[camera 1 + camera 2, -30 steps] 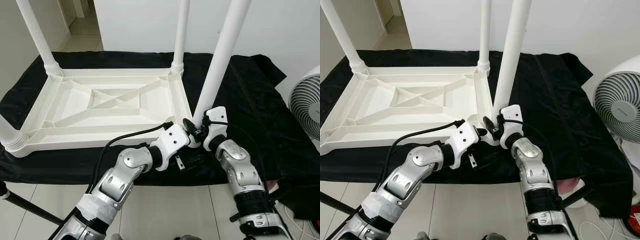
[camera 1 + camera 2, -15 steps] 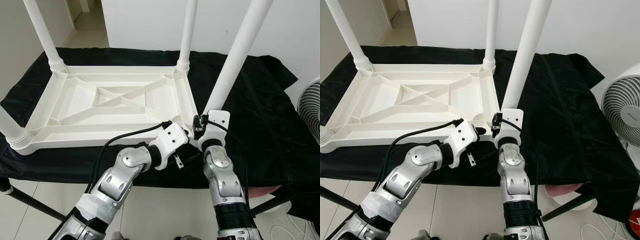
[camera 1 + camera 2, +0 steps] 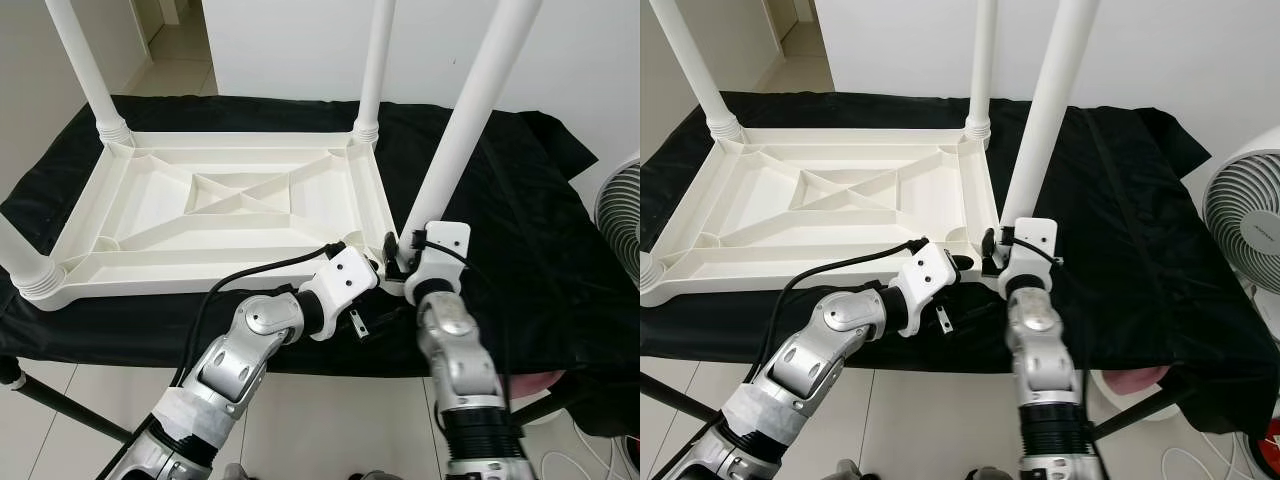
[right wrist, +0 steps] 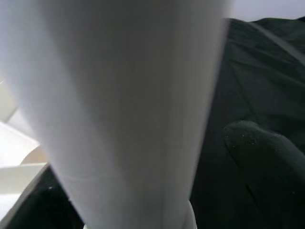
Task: Building children table
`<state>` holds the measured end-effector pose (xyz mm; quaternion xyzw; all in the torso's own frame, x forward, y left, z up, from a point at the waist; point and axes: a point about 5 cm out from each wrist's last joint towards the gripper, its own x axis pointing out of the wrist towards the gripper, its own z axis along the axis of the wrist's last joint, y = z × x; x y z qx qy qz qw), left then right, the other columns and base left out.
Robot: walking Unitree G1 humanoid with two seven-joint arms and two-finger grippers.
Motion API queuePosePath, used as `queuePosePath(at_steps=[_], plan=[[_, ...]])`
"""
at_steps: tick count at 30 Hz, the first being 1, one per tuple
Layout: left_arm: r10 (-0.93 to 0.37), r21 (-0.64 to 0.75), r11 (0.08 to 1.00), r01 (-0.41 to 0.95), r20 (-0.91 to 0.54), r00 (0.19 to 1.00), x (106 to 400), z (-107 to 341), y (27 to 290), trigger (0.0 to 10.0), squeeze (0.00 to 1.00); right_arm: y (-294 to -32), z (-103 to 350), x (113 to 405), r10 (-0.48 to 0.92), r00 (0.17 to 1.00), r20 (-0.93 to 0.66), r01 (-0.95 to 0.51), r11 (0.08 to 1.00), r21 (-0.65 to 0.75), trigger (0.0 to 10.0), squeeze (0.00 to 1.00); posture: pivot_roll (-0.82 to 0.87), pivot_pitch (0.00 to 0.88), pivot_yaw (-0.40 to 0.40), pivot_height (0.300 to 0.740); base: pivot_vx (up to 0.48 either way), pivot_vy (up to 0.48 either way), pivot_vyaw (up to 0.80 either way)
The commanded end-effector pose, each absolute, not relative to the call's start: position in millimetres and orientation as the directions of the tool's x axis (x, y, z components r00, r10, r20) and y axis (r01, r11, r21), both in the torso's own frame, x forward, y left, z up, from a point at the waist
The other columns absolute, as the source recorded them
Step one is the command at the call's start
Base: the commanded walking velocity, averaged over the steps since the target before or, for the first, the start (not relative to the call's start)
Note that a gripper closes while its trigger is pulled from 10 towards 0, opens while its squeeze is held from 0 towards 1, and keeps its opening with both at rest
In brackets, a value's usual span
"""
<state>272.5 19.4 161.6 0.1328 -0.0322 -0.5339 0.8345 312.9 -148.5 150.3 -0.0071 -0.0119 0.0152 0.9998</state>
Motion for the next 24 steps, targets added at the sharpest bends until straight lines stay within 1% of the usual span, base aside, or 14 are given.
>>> queuePosePath(at_steps=[1,3,4,5,6,7,9,10,12,15,17,22,24], plan=[[-0.897,0.252,0.397,0.882,-0.098,0.432,272.1,159.5,19.4,10.0,0.0,-149.1,147.2,315.3,0.107,0.994,-0.007,-0.107,0.994,-0.017,10.0,0.21,-0.14,0.059,0.009,0.74,0.0,0.0,0.0],[-0.897,0.252,0.397,0.883,-0.098,0.431,272.1,159.5,19.3,10.0,0.0,-151.3,146.3,316.3,0.134,0.991,-0.018,-0.135,0.99,-0.034,10.0,0.21,-0.14,0.059,0.009,0.74,0.0,0.0,0.0],[-0.897,0.253,0.396,0.883,-0.098,0.43,272.5,159.6,19.2,10.0,0.0,-154.0,146.0,318.7,0.197,0.98,-0.027,-0.198,0.979,-0.054,10.0,0.0,-0.14,0.056,0.012,0.74,0.0,0.0,0.0],[-0.897,0.253,0.396,0.883,-0.098,0.43,272.5,159.6,19.2,10.0,0.0,-154.0,146.0,318.7,0.197,0.98,-0.027,-0.198,0.979,-0.054,10.0,0.0,-0.14,0.056,0.012,0.74,0.0,0.0,0.0],[-0.898,0.253,0.396,0.883,-0.097,0.43,272.9,160.0,19.1,10.0,0.0,-155.8,146.1,320.8,0.259,0.965,-0.034,-0.261,0.963,-0.065,10.0,0.0,-0.14,0.056,0.012,0.74,0.0,0.0,0.0],[-0.898,0.253,0.396,0.883,-0.097,0.43,272.9,160.0,19.1,10.0,0.0,-155.8,146.1,320.8,0.259,0.965,-0.034,-0.261,0.963,-0.065,10.0,0.0,-0.14,0.056,0.012,0.74,0.0,0.0,0.0],[-0.898,0.255,0.394,0.883,-0.095,0.429,273.7,160.8,18.7,10.0,0.0,-156.2,151.1,324.3,0.408,0.913,-0.026,-0.407,0.901,-0.151,10.0,0.0,-0.14,0.053,0.014,0.74,0.0,0.0,0.0],[-0.898,0.255,0.394,0.883,-0.095,0.429,273.7,160.8,18.7,10.0,0.0,-156.2,151.1,324.3,0.408,0.913,-0.026,-0.407,0.901,-0.151,10.0,0.0,-0.14,0.053,0.014,0.74,0.0,0.0,0.0],[-0.899,0.258,0.391,0.883,-0.096,0.427,274.2,161.0,18.6,10.0,0.0,-155.8,155.2,329.4,0.513,0.858,-0.029,-0.509,0.839,-0.192,10.0,0.0,-0.15,0.046,0.02,0.74,0.0,0.0,0.0],[-0.9,0.26,0.39,0.884,-0.096,0.425,274.2,161.2,18.5,10.0,0.0,-155.6,156.5,333.2,0.544,0.838,-0.034,-0.539,0.819,-0.197,10.0,0.0,-0.15,0.046,0.02,0.74,0.0,0.0,0.0],[-0.9,0.264,0.388,0.883,-0.098,0.424,274.7,161.6,18.8,10.0,0.0,-153.6,159.6,338.5,0.599,0.8,-0.04,-0.592,0.777,-0.216,10.0,0.0,-0.15,0.039,0.024,0.74,0.0,0.0,0.0],[-0.9,0.267,0.388,0.882,-0.097,0.425,275.3,162.0,19.3,10.0,0.0,-151.3,160.1,340.6,0.645,0.762,-0.058,-0.64,0.737,-0.219,10.0,0.0,-0.14,0.03,0.021,0.74,0.0,0.0,0.0],[-0.9,0.269,0.388,0.882,-0.097,0.426,275.4,162.2,19.4,10.0,0.0,-150.6,159.1,341.0,0.662,0.746,-0.072,-0.659,0.719,-0.219,9.8,0.0,-0.14,0.03,0.021,0.74,0.0,0.0,0.0]])
